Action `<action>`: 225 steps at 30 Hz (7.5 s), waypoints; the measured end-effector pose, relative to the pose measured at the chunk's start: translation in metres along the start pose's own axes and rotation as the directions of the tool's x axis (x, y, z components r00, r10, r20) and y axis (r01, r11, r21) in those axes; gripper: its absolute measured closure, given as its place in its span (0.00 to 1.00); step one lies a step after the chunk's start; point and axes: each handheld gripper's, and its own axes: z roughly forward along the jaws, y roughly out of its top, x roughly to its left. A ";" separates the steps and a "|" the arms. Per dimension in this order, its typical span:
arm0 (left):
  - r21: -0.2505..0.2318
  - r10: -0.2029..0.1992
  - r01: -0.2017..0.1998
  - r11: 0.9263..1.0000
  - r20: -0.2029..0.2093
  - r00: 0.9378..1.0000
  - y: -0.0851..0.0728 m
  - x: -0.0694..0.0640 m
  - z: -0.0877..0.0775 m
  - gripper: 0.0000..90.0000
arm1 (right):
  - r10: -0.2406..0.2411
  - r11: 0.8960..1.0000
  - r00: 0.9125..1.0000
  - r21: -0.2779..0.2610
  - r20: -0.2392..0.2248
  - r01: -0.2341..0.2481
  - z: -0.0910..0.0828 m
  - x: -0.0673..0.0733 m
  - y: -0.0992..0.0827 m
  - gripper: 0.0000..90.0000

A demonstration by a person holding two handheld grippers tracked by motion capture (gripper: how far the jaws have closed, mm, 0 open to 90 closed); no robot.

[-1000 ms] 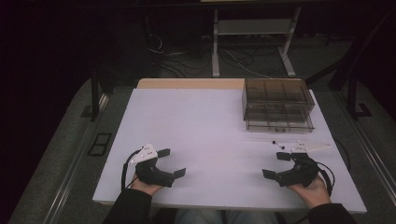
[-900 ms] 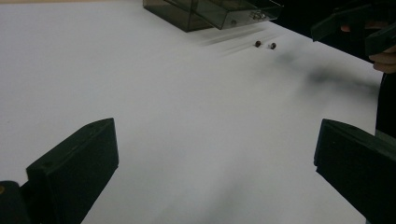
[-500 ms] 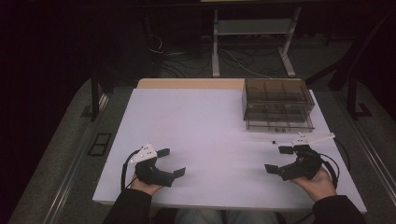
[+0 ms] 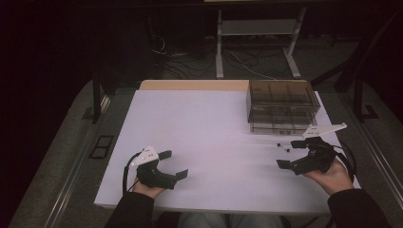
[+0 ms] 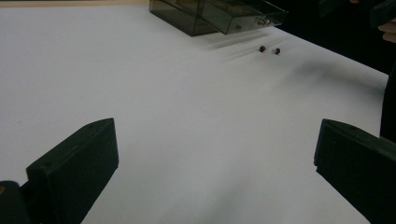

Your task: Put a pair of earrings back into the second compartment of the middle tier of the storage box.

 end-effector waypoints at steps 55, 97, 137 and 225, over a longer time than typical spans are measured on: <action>0.001 0.002 -0.002 1.000 -0.006 1.000 0.000 0.001 0.000 0.00 | 0.036 0.981 0.999 0.191 0.031 -0.042 0.046 -0.083 -0.009 0.40; 0.005 0.003 -0.003 1.000 0.001 1.000 0.000 0.000 0.001 0.00 | 0.013 0.965 0.993 0.259 0.115 -0.042 0.055 -0.084 -0.015 0.88; -0.001 -0.011 0.011 1.000 0.006 1.000 0.000 0.001 0.000 0.00 | 0.007 0.986 0.998 0.168 0.056 -0.016 -0.006 -0.071 0.030 0.88; 0.005 -0.004 0.004 1.000 0.012 1.000 0.000 0.000 0.001 0.00 | -0.032 0.972 0.993 0.235 0.117 0.004 0.041 -0.099 0.084 0.68</action>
